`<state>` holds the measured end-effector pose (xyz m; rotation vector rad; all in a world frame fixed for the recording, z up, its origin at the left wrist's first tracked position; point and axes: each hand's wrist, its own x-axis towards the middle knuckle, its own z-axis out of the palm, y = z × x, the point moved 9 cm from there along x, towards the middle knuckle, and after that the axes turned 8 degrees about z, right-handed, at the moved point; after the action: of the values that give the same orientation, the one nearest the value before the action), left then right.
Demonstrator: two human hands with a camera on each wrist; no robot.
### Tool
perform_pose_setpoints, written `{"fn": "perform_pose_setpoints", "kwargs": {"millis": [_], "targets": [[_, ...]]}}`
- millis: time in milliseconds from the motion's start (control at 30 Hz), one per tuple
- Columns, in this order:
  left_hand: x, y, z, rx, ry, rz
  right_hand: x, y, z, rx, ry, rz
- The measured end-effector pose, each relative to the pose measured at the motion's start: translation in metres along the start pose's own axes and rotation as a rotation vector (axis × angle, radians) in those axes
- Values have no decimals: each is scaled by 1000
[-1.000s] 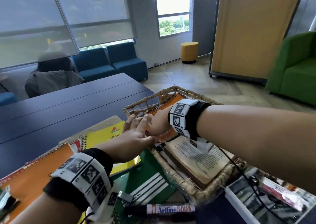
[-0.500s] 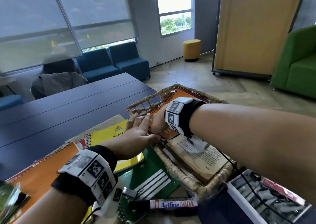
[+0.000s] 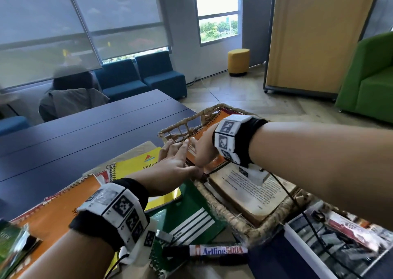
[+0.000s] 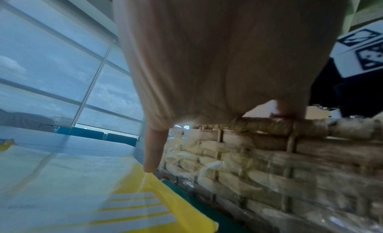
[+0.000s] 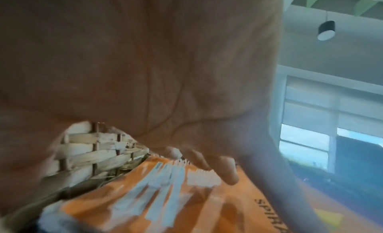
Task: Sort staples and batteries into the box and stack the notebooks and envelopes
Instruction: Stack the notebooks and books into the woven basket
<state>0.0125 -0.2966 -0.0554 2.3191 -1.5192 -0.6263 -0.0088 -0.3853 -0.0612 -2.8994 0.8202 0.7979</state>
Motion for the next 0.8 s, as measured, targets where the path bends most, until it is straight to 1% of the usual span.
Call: {"fn": "perform_pose_setpoints", "kwargs": {"millis": [33,67,167,233,300,433,533,667,767,800], "targets": [[1,-1,1,-14,-6,3,-5,4,-3,-6,42,14],[2,-1,1,-18,-8,13,-14,10,-1,-40,13,10],[2,-3,1,-5,-11,23,-32,20,9,-41,-107,3],[1,-4,1,15,-17,25,-26,20,16,24,-129,8],[-1,-4,1,30,-20,21,-20,14,19,57,-150,-21],[-1,-2,1,40,-14,17,-22,12,10,76,-126,-80],[-2,-1,-1,88,-25,-5,-22,10,7,46,-72,-102],[-1,1,-2,101,-24,-31,-22,2,17,27,-185,-159],[0,1,-2,81,7,-24,-26,3,11,106,-183,-146],[-2,2,-3,69,23,-17,-29,5,6,102,-151,-125]]}}
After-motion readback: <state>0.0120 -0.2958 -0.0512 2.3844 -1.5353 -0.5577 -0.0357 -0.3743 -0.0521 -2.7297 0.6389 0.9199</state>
